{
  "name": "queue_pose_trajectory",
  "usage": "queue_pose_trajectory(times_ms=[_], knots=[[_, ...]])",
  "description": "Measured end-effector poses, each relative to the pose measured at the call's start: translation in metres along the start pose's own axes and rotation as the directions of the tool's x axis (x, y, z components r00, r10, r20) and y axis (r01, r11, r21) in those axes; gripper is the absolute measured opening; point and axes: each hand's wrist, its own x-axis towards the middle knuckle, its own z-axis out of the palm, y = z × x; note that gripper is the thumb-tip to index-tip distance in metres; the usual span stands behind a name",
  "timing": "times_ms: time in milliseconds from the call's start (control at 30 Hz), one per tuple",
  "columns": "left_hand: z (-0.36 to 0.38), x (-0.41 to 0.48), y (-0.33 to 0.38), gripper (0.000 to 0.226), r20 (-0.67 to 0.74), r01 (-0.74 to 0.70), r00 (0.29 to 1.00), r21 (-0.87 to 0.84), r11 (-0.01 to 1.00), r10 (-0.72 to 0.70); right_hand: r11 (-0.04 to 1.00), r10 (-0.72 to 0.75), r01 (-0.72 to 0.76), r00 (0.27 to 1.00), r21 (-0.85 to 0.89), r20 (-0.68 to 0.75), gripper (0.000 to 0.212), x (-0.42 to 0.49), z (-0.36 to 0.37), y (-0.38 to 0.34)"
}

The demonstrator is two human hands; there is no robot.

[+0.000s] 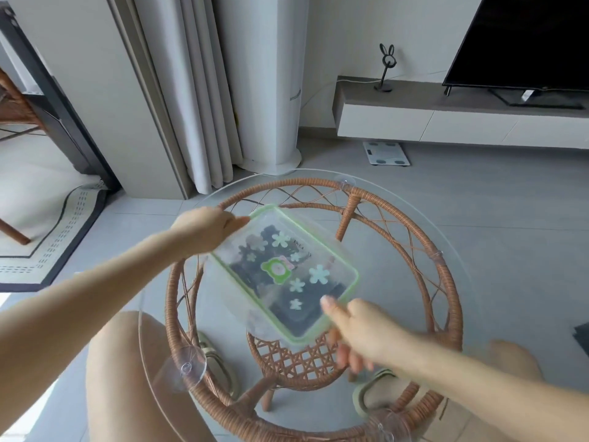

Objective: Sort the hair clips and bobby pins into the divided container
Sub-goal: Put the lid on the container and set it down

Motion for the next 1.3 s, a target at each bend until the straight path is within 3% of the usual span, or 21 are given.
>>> queue_pose_trajectory(times_ms=[67, 100, 167, 233, 300, 400, 533, 600, 833, 967, 1033, 1100, 1233, 1300], knots=[[-0.004, 0.015, 0.007, 0.058, -0.079, -0.021, 0.997, 0.087, 0.996, 0.028, 0.998, -0.064, 0.060, 0.990, 0.028, 0.126, 0.059, -0.013, 0.015, -0.014], [-0.003, 0.019, 0.009, 0.058, -0.138, -0.022, 0.990, 0.119, 0.993, 0.039, 0.993, -0.121, 0.119, 0.988, 0.024, 0.096, 0.060, -0.017, 0.011, -0.021], [-0.002, 0.014, 0.013, 0.056, -0.293, -0.008, 0.955, 0.126, 0.992, 0.045, 0.966, -0.250, 0.235, 0.953, -0.105, -0.169, 0.059, -0.015, -0.012, -0.029], [-0.006, -0.008, 0.015, 0.052, -0.399, 0.051, 0.917, 0.088, 0.995, -0.012, 0.905, -0.364, 0.215, 0.839, -0.368, -0.406, 0.059, -0.005, -0.035, -0.031], [-0.002, -0.035, 0.013, 0.054, -0.372, 0.128, 0.925, 0.124, 0.984, -0.073, 0.805, -0.400, 0.087, 0.809, -0.587, -0.430, 0.061, 0.008, -0.046, -0.029], [0.012, -0.075, 0.015, 0.069, -0.190, 0.171, 0.972, 0.182, 0.968, -0.136, 0.684, -0.404, 0.069, 0.865, -0.726, -0.298, 0.062, 0.032, -0.036, -0.021], [0.035, -0.094, 0.023, 0.070, -0.020, 0.111, 0.994, 0.044, 0.993, -0.110, 0.722, -0.465, 0.176, 0.839, -0.669, -0.281, 0.059, 0.044, -0.033, -0.008], [0.041, -0.095, 0.028, 0.068, 0.040, 0.104, 0.994, -0.078, 0.992, -0.101, 0.778, -0.438, 0.216, 0.859, -0.591, -0.263, 0.057, 0.046, -0.035, -0.001], [0.048, -0.092, 0.025, 0.057, -0.004, 0.093, 0.995, -0.337, 0.937, -0.101, 0.917, -0.367, 0.334, 0.921, -0.221, -0.132, 0.054, 0.071, -0.036, 0.013], [0.049, -0.085, 0.021, 0.057, 0.041, 0.065, 0.998, -0.577, 0.814, -0.051, 0.932, -0.360, 0.350, 0.926, -0.093, -0.116, 0.054, 0.073, -0.036, 0.011], [0.052, -0.085, 0.019, 0.070, 0.069, 0.078, 0.997, -0.682, 0.727, -0.042, 0.936, -0.352, 0.346, 0.927, -0.066, -0.126, 0.049, 0.067, -0.034, 0.008], [0.054, -0.084, 0.018, 0.078, 0.063, 0.085, 0.996, -0.685, 0.724, -0.058, 0.948, -0.319, 0.318, 0.939, -0.034, -0.131, 0.052, 0.063, -0.029, 0.007], [0.048, -0.083, 0.020, 0.066, 0.079, 0.147, 0.989, -0.668, 0.730, -0.127, 0.969, -0.221, 0.234, 0.964, 0.076, -0.145, 0.082, 0.055, -0.007, 0.012], [0.045, -0.086, 0.020, 0.060, 0.058, 0.187, 0.978, -0.659, 0.728, -0.198, 0.959, -0.178, 0.219, 0.960, 0.181, -0.218, 0.062, 0.049, 0.004, 0.014]])
